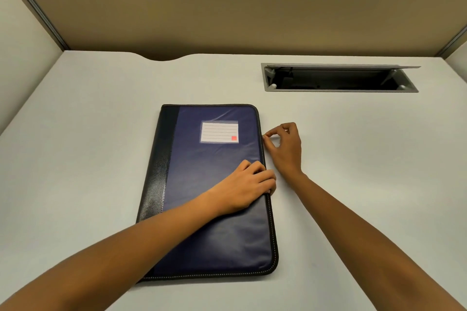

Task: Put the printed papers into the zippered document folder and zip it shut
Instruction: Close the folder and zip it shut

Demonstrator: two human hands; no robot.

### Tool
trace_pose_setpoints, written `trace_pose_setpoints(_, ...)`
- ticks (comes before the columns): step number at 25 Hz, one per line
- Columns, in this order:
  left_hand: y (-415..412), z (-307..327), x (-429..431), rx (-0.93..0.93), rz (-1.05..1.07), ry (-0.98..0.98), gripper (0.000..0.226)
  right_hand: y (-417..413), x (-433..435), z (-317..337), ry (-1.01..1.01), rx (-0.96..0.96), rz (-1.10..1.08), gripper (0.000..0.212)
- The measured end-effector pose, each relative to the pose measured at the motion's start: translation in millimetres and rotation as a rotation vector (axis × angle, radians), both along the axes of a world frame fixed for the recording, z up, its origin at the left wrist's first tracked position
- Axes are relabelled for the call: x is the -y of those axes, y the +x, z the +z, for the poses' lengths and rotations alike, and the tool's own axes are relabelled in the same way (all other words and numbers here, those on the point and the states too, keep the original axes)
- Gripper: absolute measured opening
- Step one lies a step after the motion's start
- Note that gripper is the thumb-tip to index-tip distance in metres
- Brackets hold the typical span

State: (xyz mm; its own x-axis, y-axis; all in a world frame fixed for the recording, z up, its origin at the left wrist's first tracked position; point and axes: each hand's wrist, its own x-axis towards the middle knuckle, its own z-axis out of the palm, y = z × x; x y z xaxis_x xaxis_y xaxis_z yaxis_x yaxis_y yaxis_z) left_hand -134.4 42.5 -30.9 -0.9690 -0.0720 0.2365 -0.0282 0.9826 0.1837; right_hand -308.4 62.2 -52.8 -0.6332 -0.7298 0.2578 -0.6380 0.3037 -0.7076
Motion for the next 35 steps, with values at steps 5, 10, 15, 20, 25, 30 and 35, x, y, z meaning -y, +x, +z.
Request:
trace_pose_setpoints(5,0,-2,-2,-0.007,-0.003,0.036,0.019,-14,37,2,-0.004,0.043,-0.037,0.015)
trace_pose_setpoints(10,-2,-6,0,0.011,-0.006,0.058,0.021,-28,72,4,-0.001,0.043,-0.033,0.015)
trace_pose_setpoints(15,-7,-2,9,-0.04,-0.007,0.147,0.017,-32,83,0,-0.033,0.074,0.012,0.01)
trace_pose_setpoints(20,-61,24,87,-0.176,0.706,0.422,0.022,-34,87,5,-0.039,0.147,0.015,0.006)
trace_pose_setpoints(25,-108,42,154,0.352,0.925,0.56,0.039,-40,93,22,0.018,0.281,0.093,0.011)
trace_pose_setpoints(30,-121,38,162,0.228,1.09,0.611,0.031,-41,87,27,0.059,0.388,0.08,0.016)
trace_pose_setpoints(35,-122,42,165,0.235,1.134,0.575,0.03,-38,86,35,0.196,0.38,0.051,0.028)
